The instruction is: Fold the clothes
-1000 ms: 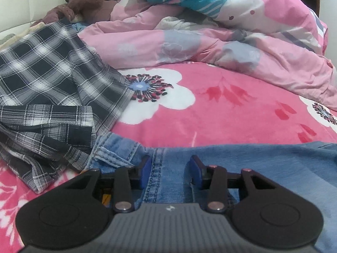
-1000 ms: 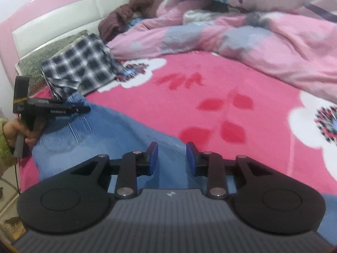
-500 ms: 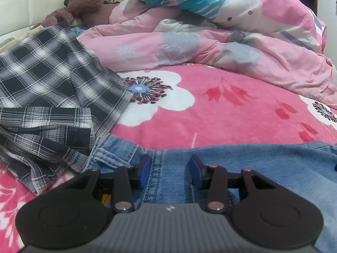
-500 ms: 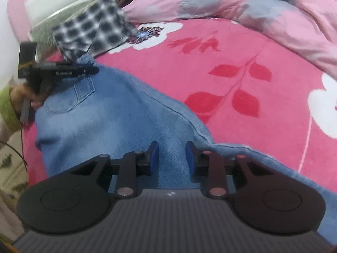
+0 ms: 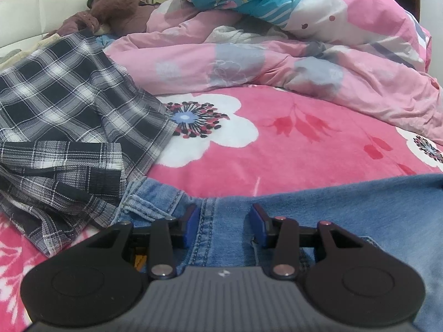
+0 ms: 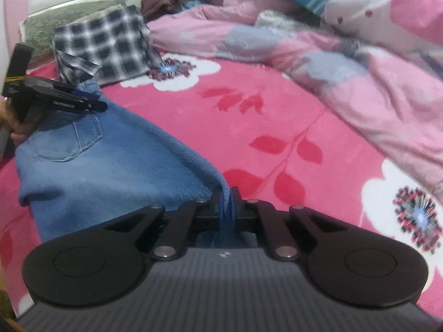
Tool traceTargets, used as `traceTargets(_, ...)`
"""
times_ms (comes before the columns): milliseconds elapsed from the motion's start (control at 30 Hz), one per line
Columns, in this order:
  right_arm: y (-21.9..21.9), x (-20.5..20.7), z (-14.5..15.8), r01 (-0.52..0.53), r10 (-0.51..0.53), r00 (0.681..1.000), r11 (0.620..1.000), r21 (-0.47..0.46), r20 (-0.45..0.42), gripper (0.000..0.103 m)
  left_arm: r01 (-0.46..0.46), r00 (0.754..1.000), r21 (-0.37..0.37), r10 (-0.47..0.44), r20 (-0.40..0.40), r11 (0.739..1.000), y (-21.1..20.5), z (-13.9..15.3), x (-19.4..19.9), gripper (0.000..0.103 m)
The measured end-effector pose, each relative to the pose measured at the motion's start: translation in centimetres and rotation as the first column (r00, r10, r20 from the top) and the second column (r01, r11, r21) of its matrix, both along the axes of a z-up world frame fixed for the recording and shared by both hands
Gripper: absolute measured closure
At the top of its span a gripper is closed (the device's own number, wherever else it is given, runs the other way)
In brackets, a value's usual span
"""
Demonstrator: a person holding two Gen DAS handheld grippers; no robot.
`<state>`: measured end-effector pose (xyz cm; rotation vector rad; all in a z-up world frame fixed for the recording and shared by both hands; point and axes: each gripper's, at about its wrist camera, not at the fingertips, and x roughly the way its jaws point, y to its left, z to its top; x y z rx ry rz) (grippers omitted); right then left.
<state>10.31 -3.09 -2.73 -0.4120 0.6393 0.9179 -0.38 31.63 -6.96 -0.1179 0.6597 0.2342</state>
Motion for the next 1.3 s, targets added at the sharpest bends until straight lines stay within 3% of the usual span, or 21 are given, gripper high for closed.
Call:
traceTargets(200,0.0,0.9,-3.0,0.018,-0.019,0.998,1.0,-0.012,-0.053,0.099,0.003,1.0,0.018,-0.003,0.003,1.0,-0.2,-0.1,0.0,0.06)
traceTargets(333,-1.0,1.8,-3.6,0.062,-0.055,0.991,0.996,0.06,-0.119,0.097,-0.005,1.0,0.051,0.006,-0.011,0.999,-0.8,0.3,0.1,0.06)
traceTargets(467,-1.2,1.6,-3.8,0.088,-0.077,0.989,0.993,0.081,-0.126,0.097,-0.028,1.0,0.15,0.025,0.019,0.988,-2.8,2.2,-0.5,0.061)
traceTargets(567,-1.2,1.5,-3.6,0.098,-0.087,0.989,0.991,0.088,-0.121,0.096,0.067,0.995,0.118,-0.076,0.072,0.991,-5.1,3.8,-0.5,0.06)
traceTargets(633,-1.6,1.4,-3.1,0.095,-0.083,0.99,0.99,0.108,-0.116,0.091,0.147,0.983,0.093,-0.156,0.094,0.985,-6.8,4.6,-0.1,0.06)
traceTargets(733,-3.5,1.6,-1.6,0.123,-0.098,0.986,0.974,0.189,-0.136,0.078,0.243,0.969,0.092,-0.247,0.028,0.966,-8.9,3.4,2.4,0.06)
traceTargets(833,-7.2,1.8,0.6,0.165,-0.14,0.984,0.949,0.269,-0.109,0.062,0.251,0.966,0.046,-0.248,-0.066,0.967,-9.0,1.2,4.8,0.06)
traceTargets(967,-14.0,2.7,2.5,0.277,-0.277,0.96,0.929,0.244,-0.035,0.057,0.239,0.97,0.007,-0.239,-0.048,0.971,-8.3,0.2,4.7,0.059)
traceTargets(1033,-17.9,3.5,2.8,0.386,-0.389,0.921,0.896,0.221,-0.034,0.057,0.238,0.971,0.008,-0.237,-0.04,0.971,-8.2,-0.1,4.6,0.059)
traceTargets(1067,-20.4,3.9,2.8,0.458,-0.46,0.887,0.86,0.225,-0.048,0.055,0.237,0.971,0.011,-0.237,-0.036,0.971,-8.2,-0.3,4.6,0.059)
traceTargets(1133,-25.9,4.3,2.5,0.612,-0.609,0.786,0.744,0.267,-0.104,0.052,0.236,0.972,0.017,-0.235,-0.028,0.972,-8.3,-0.5,4.6,0.058)
traceTargets(1233,-34.0,4.0,1.4,0.797,-0.771,0.592,0.515,0.317,-0.235,0.052,0.233,0.972,0.019,-0.232,-0.023,0.972,-8.3,-0.4,4.7,0.057)
traceTargets(1267,-36.0,3.3,0.8,0.827,-0.788,0.548,0.462,0.319,-0.28,0.052,0.232,0.973,0.021,-0.232,-0.022,0.972,-8.3,-0.4,4.7,0.057)
traceTargets(1300,-37.2,2.5,0.2,0.839,-0.787,0.531,0.438,0.321,-0.313,0.052,0.232,0.973,0.022,-0.231,-0.022,0.973,-8.3,-0.4,4.8,0.057)
